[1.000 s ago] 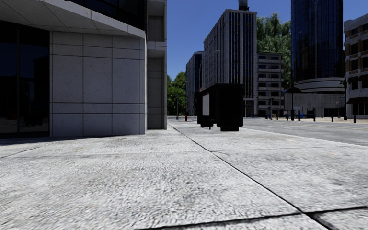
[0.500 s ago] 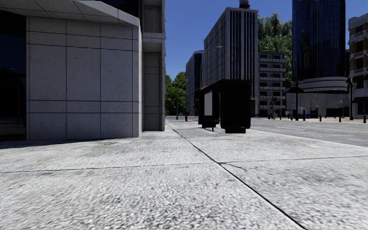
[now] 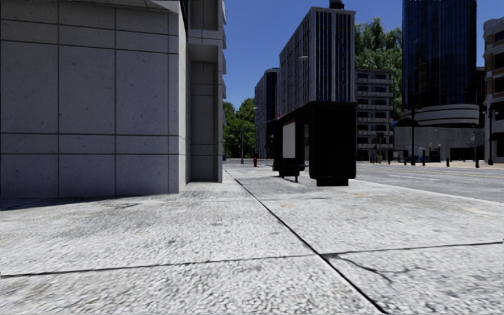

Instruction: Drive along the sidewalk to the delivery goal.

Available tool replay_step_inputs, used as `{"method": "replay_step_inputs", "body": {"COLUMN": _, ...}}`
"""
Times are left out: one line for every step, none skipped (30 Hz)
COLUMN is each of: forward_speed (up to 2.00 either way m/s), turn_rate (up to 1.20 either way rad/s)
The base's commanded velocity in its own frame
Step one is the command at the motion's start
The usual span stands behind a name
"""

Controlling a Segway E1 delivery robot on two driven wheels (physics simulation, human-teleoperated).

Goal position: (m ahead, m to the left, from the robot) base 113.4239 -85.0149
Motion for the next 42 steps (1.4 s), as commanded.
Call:
{"method": "replay_step_inputs", "body": {"forward_speed": 2.00, "turn_rate": 0.00}}
{"method": "replay_step_inputs", "body": {"forward_speed": 2.00, "turn_rate": 0.00}}
{"method": "replay_step_inputs", "body": {"forward_speed": 2.00, "turn_rate": 0.00}}
{"method": "replay_step_inputs", "body": {"forward_speed": 2.00, "turn_rate": 0.00}}
{"method": "replay_step_inputs", "body": {"forward_speed": 2.00, "turn_rate": 0.00}}
{"method": "replay_step_inputs", "body": {"forward_speed": 2.00, "turn_rate": 0.00}}
{"method": "replay_step_inputs", "body": {"forward_speed": 2.00, "turn_rate": 0.00}}
{"method": "replay_step_inputs", "body": {"forward_speed": 2.00, "turn_rate": 0.00}}
{"method": "replay_step_inputs", "body": {"forward_speed": 2.00, "turn_rate": 0.00}}
{"method": "replay_step_inputs", "body": {"forward_speed": 2.00, "turn_rate": 0.00}}
{"method": "replay_step_inputs", "body": {"forward_speed": 2.00, "turn_rate": 0.00}}
{"method": "replay_step_inputs", "body": {"forward_speed": 2.00, "turn_rate": 0.00}}
{"method": "replay_step_inputs", "body": {"forward_speed": 2.00, "turn_rate": 0.00}}
{"method": "replay_step_inputs", "body": {"forward_speed": 2.00, "turn_rate": 0.00}}
{"method": "replay_step_inputs", "body": {"forward_speed": 2.00, "turn_rate": 0.00}}
{"method": "replay_step_inputs", "body": {"forward_speed": 2.00, "turn_rate": 0.00}}
{"method": "replay_step_inputs", "body": {"forward_speed": 2.00, "turn_rate": 0.00}}
{"method": "replay_step_inputs", "body": {"forward_speed": 2.00, "turn_rate": 0.00}}
{"method": "replay_step_inputs", "body": {"forward_speed": 2.00, "turn_rate": 0.00}}
{"method": "replay_step_inputs", "body": {"forward_speed": 2.00, "turn_rate": 0.00}}
{"method": "replay_step_inputs", "body": {"forward_speed": 1.99, "turn_rate": 0.00}}
{"method": "replay_step_inputs", "body": {"forward_speed": 1.99, "turn_rate": 0.00}}
{"method": "replay_step_inputs", "body": {"forward_speed": 1.99, "turn_rate": 0.00}}
{"method": "replay_step_inputs", "body": {"forward_speed": 1.99, "turn_rate": 0.00}}
{"method": "replay_step_inputs", "body": {"forward_speed": 1.99, "turn_rate": 0.00}}
{"method": "replay_step_inputs", "body": {"forward_speed": 1.99, "turn_rate": 0.00}}
{"method": "replay_step_inputs", "body": {"forward_speed": 1.99, "turn_rate": 0.00}}
{"method": "replay_step_inputs", "body": {"forward_speed": 1.99, "turn_rate": 0.00}}
{"method": "replay_step_inputs", "body": {"forward_speed": 1.99, "turn_rate": 0.00}}
{"method": "replay_step_inputs", "body": {"forward_speed": 1.99, "turn_rate": 0.00}}
{"method": "replay_step_inputs", "body": {"forward_speed": 1.99, "turn_rate": 0.00}}
{"method": "replay_step_inputs", "body": {"forward_speed": 1.99, "turn_rate": 0.00}}
{"method": "replay_step_inputs", "body": {"forward_speed": 1.99, "turn_rate": 0.00}}
{"method": "replay_step_inputs", "body": {"forward_speed": 1.99, "turn_rate": 0.00}}
{"method": "replay_step_inputs", "body": {"forward_speed": 1.99, "turn_rate": 0.00}}
{"method": "replay_step_inputs", "body": {"forward_speed": 1.99, "turn_rate": 0.00}}
{"method": "replay_step_inputs", "body": {"forward_speed": 1.99, "turn_rate": 0.00}}
{"method": "replay_step_inputs", "body": {"forward_speed": 1.99, "turn_rate": 0.00}}
{"method": "replay_step_inputs", "body": {"forward_speed": 1.99, "turn_rate": 0.00}}
{"method": "replay_step_inputs", "body": {"forward_speed": 1.99, "turn_rate": 0.00}}
{"method": "replay_step_inputs", "body": {"forward_speed": 1.99, "turn_rate": 0.00}}
{"method": "replay_step_inputs", "body": {"forward_speed": 1.99, "turn_rate": 0.00}}
